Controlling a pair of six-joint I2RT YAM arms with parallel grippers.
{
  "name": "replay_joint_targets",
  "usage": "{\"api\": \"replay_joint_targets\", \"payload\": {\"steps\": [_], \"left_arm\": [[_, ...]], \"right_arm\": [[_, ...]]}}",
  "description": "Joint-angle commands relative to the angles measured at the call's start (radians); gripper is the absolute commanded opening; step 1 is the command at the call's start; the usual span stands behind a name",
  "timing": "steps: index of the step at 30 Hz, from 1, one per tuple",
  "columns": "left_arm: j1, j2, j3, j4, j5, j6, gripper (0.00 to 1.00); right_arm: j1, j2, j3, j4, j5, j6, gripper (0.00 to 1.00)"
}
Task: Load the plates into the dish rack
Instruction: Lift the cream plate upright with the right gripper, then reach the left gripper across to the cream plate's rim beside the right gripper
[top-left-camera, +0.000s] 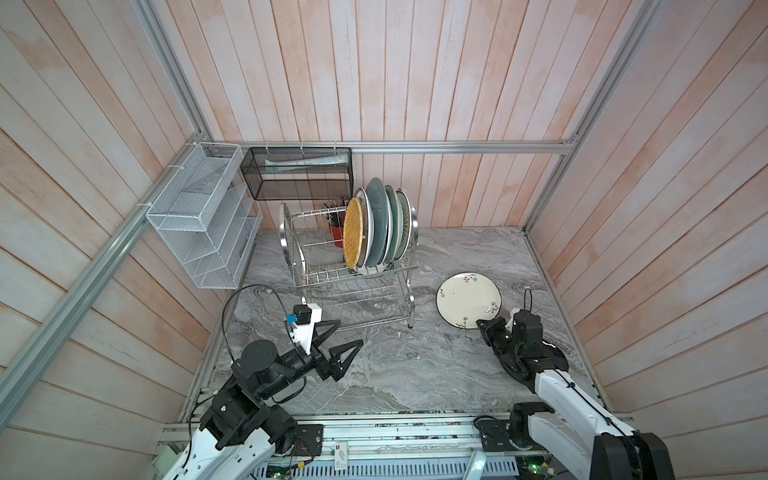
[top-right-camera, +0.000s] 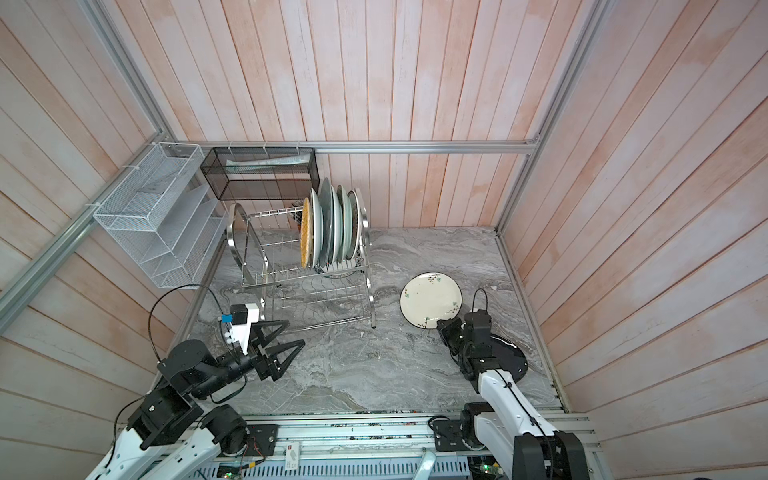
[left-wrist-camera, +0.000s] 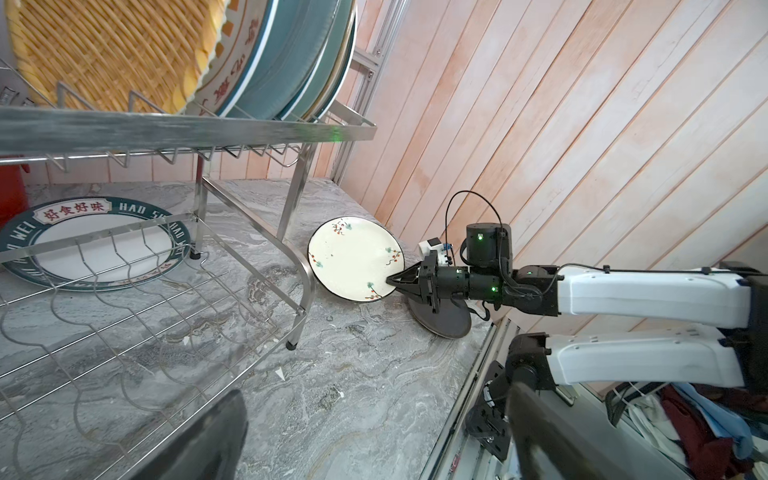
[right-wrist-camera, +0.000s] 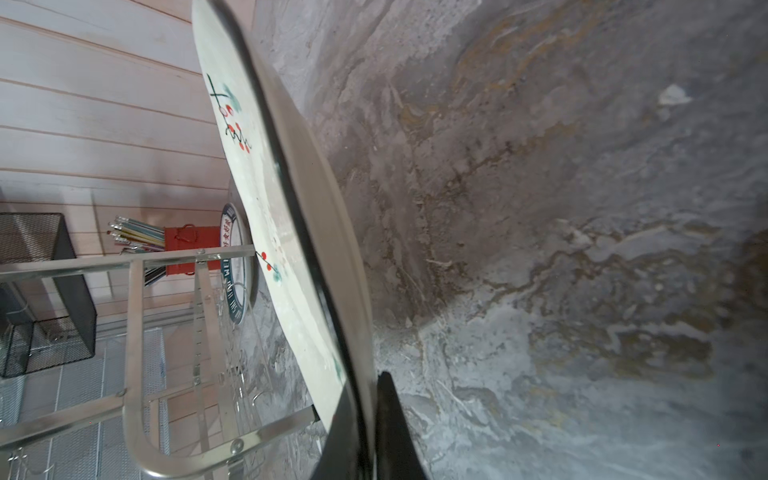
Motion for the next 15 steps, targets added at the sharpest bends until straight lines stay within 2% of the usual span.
{"api": "replay_joint_targets", "payload": {"steps": [1,4,6,12,15], "left_arm": [[0.002,0.029,-0.023,0.111,0.061,-0.051,0.98],[-0.025,0.07,-0.041,0.177,0.042,-0.064,0.97],[-0.08,0.108,-0.049,0.234,0.006,-0.065,0.96],[-0.364,0.28,-0.006,0.287,-0.245,0.03,0.96],[-0.475,0.375,0.02,0.312,-0.339,0.087,0.96]], "right_arm": [[-0.007,-0.056,0.081,0.038,-0.097,-0.044,0.0],[-0.009,-0.079,0.099,-0.004,-0.121,-0.055,0.0],[-0.009,-0.085,0.12,-0.038,-0.14,-0.069,0.0],[-0.01,-0.109,0.145,-0.095,-0.18,-0.097,0.0],[-0.01,-0.121,0.144,-0.114,-0.194,-0.105,0.0]]}}
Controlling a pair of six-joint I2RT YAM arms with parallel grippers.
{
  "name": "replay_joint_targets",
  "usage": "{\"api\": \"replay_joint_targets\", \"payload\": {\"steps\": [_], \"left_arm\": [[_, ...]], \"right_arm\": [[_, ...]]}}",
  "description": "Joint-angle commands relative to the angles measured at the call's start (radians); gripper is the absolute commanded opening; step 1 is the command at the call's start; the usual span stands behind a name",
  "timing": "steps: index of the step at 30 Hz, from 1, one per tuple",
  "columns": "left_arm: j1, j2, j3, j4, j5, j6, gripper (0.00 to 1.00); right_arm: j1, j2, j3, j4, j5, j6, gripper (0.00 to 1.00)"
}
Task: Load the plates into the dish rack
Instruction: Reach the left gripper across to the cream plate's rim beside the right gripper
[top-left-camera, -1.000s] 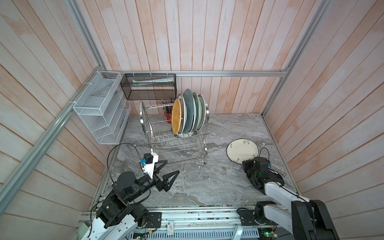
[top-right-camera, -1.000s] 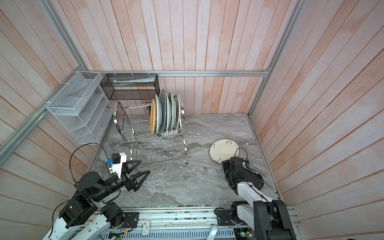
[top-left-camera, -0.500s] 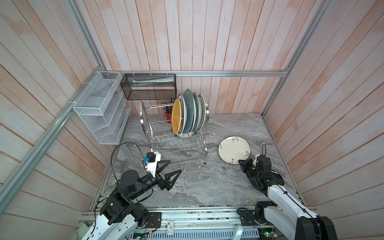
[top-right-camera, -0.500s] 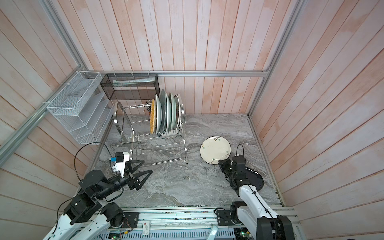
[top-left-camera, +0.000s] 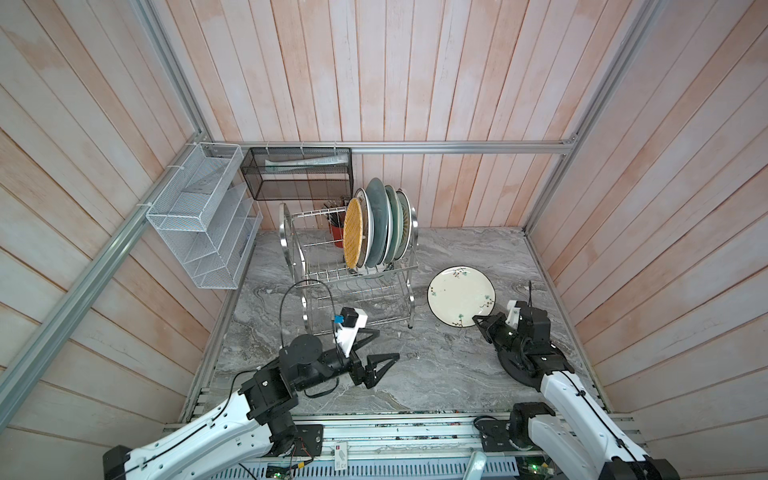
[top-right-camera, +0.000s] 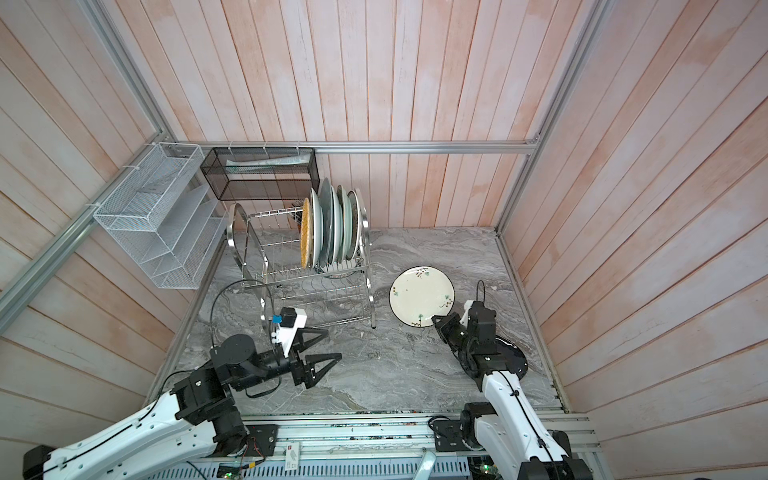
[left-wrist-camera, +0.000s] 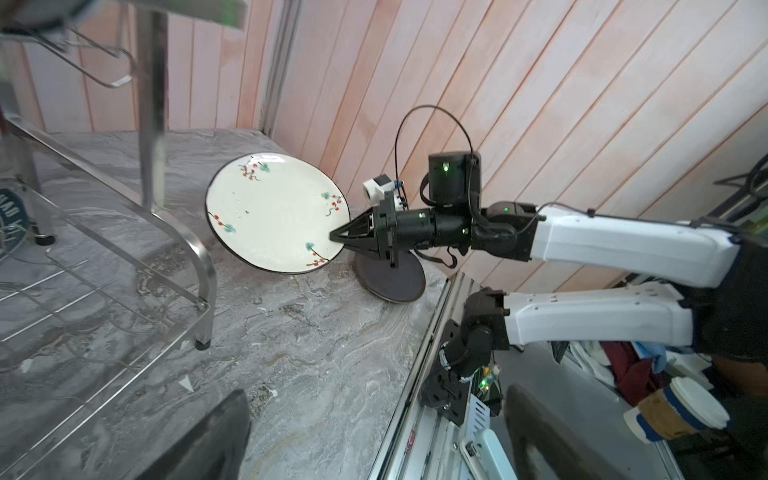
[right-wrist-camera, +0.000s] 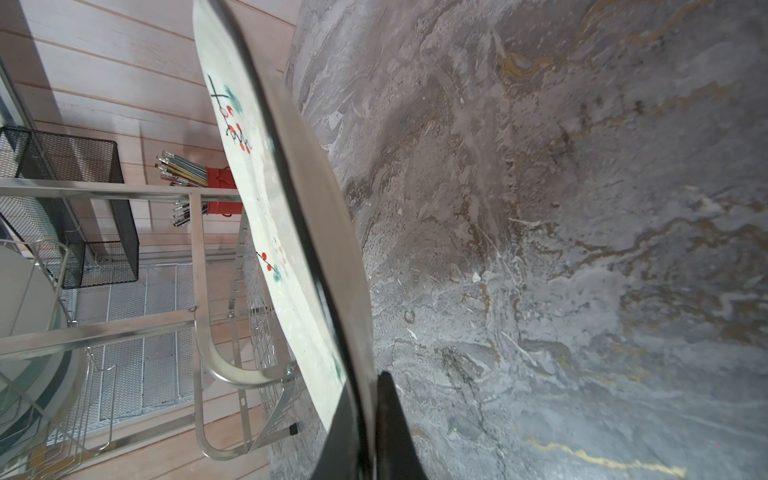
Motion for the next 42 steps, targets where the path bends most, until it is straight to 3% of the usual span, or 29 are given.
{"api": "replay_joint_targets", "payload": {"steps": [1,6,14,20,32,42], "left_arm": [[-0.096,0.088,0.053,0.065,-0.175,0.096,0.96],[-0.225,0.277,0.127,0.084,-0.306,0.234,0.96],[-0.311,0.58,0.214,0.183,-0.471,0.559,0.93],[-0.317,0.775,0.267,0.319,-0.59,0.751,0.91],[-0.317,1.054,0.35,0.593,-0.774,1.097,0.72],[-0.309,1.186,0.395,0.687,-0.819,1.17,0.58]], "right_arm": [[-0.008,-0.035,0.059,0.049,-0.064,-0.037,0.0],[-0.009,-0.046,0.067,0.019,-0.096,-0.054,0.0],[-0.014,-0.068,0.067,-0.019,-0.146,-0.058,0.0],[-0.017,-0.101,0.069,-0.058,-0.173,-0.044,0.0],[-0.02,-0.143,0.063,-0.096,-0.206,-0.002,0.0],[-0.022,-0.155,0.06,-0.101,-0.221,0.012,0.0]]}}
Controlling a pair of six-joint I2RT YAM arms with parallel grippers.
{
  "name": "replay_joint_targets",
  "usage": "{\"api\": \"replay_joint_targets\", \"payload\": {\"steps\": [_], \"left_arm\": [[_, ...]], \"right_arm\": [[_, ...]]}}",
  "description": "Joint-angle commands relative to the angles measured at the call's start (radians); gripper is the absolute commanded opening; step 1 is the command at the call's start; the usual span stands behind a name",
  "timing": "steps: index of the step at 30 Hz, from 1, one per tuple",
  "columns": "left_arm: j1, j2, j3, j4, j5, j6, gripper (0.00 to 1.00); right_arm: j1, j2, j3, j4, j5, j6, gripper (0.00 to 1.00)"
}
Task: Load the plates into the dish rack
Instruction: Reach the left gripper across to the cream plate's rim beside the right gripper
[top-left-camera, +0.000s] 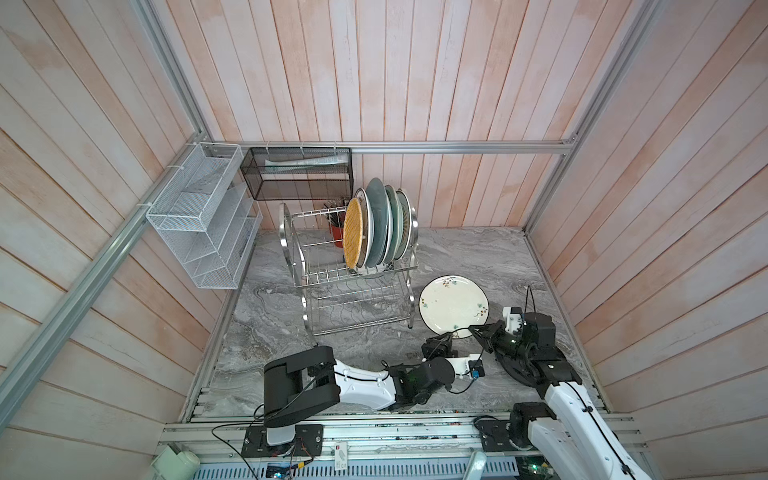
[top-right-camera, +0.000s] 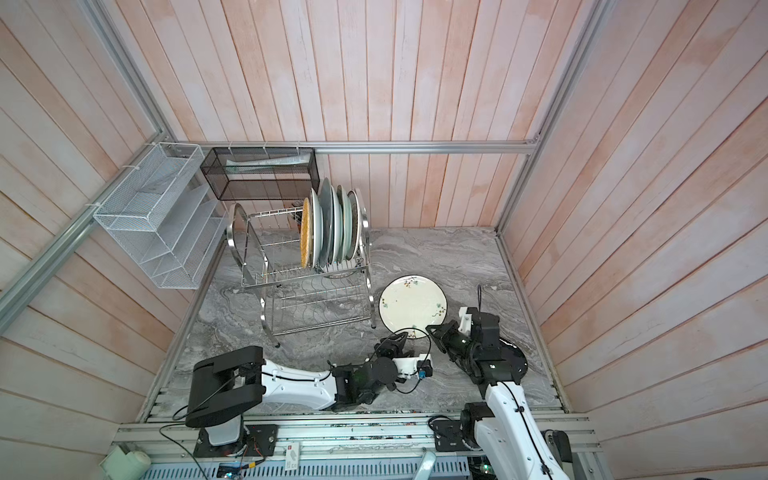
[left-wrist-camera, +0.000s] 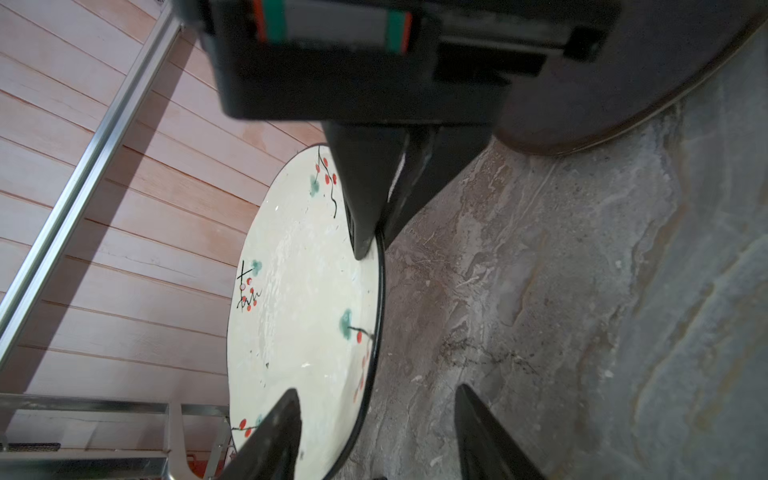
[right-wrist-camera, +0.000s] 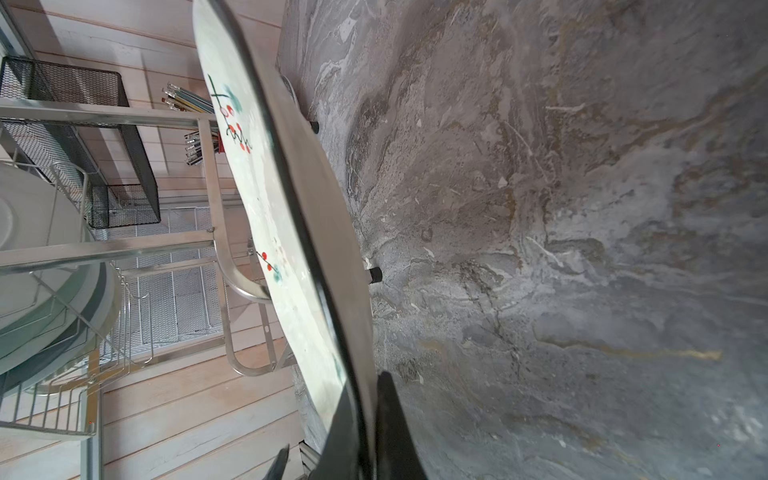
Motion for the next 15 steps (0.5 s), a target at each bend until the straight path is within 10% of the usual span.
{"api": "replay_joint_targets", "payload": {"steps": [1,15], "left_arm": [[0.009,0.04,0.042,0.075,-0.047,0.04,0.57],[0.048,0.174,0.104,0.234,-0.197,0.144,0.17]], "right_arm": [[-0.005,-0.035,0.05,0.077,-0.053,0.005,0.0],[-0.004,-0.066,0.035,0.062,-0.062,0.019,0.0]]}}
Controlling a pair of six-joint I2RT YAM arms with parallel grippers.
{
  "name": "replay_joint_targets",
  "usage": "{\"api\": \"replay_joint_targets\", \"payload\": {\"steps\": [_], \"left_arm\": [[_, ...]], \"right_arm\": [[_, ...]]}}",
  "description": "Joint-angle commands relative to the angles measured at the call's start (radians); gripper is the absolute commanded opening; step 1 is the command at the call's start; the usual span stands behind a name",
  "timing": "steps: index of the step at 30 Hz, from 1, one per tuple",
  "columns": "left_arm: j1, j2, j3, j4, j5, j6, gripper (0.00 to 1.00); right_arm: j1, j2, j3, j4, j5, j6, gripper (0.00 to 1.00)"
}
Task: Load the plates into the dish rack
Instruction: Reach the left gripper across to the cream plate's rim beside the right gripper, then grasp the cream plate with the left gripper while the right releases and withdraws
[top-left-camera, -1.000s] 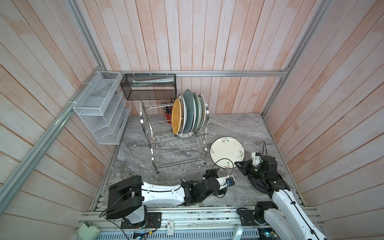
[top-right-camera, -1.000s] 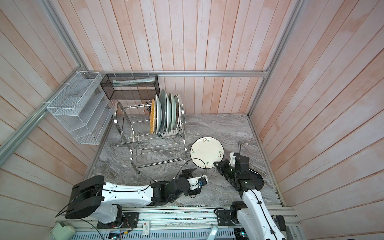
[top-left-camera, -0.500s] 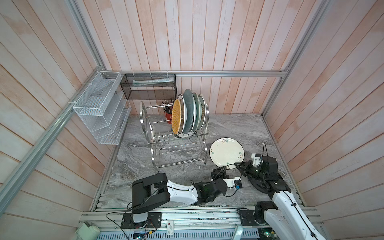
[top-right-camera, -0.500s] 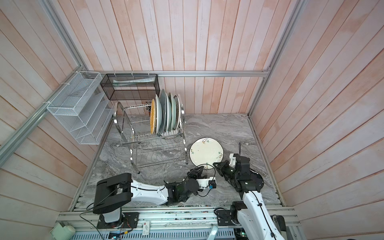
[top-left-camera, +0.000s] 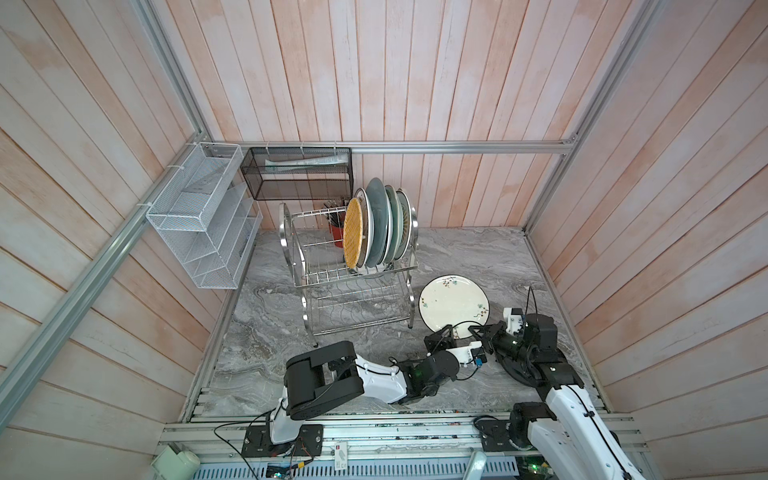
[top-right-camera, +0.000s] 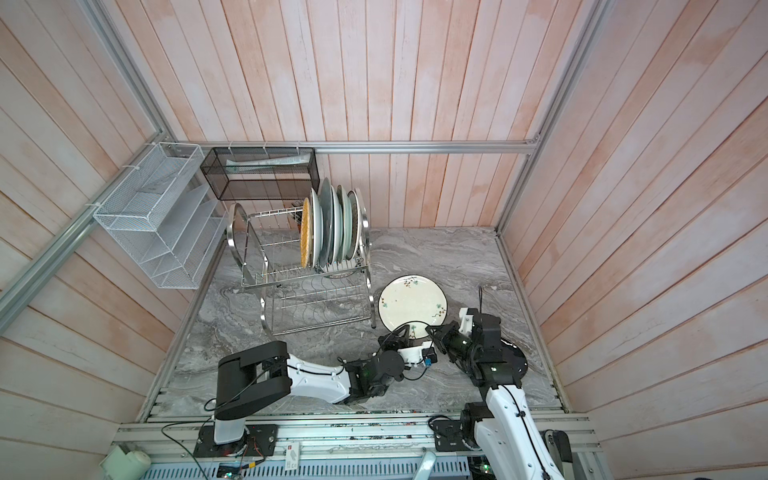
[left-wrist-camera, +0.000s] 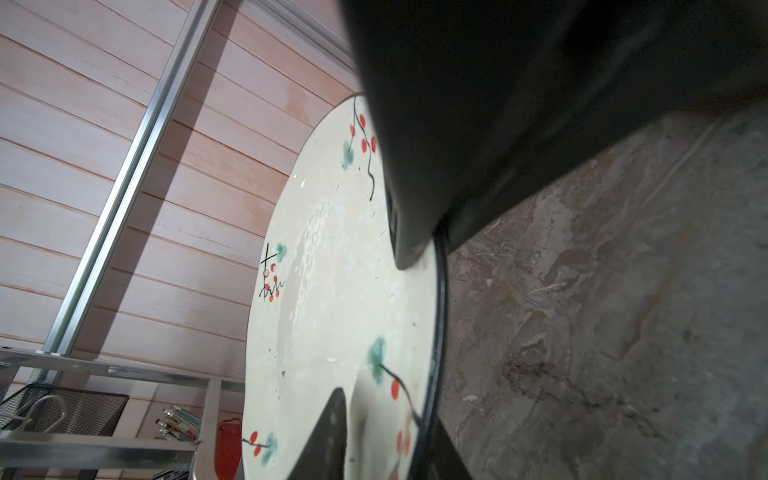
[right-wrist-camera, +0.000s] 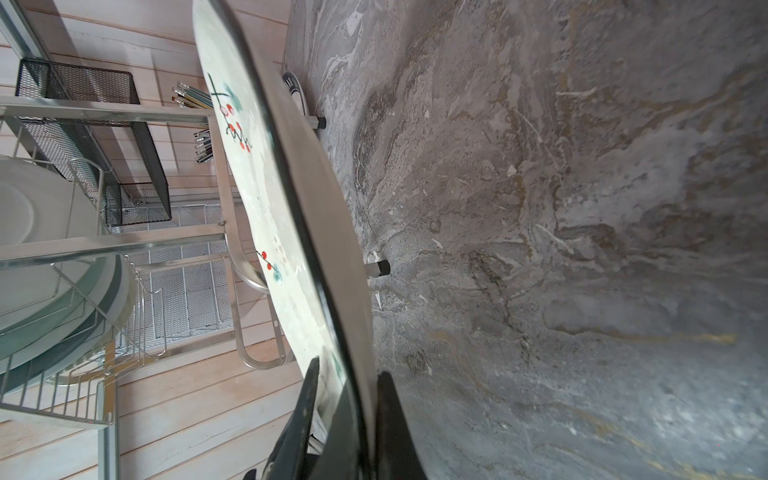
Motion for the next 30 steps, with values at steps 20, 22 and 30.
{"api": "replay_joint_targets", "payload": {"steps": [20,22,30], "left_arm": [[-0.069,-0.136,-0.114,0.136,-0.081,0.024,0.0],[-0.08,-0.18,-0.127,0.1,-0.062,-0.01,0.0],[-0.107,-0.381,-0.173,-0.084,0.056,-0.23,0.0]], "right_arm": [[-0.016,0.034,0.108,0.108,0.094,-0.123,0.89],[-0.021,0.075,0.127,0.147,0.1,-0.133,0.91],[-0.036,0.168,0.201,0.221,0.158,-0.196,0.94]]}}
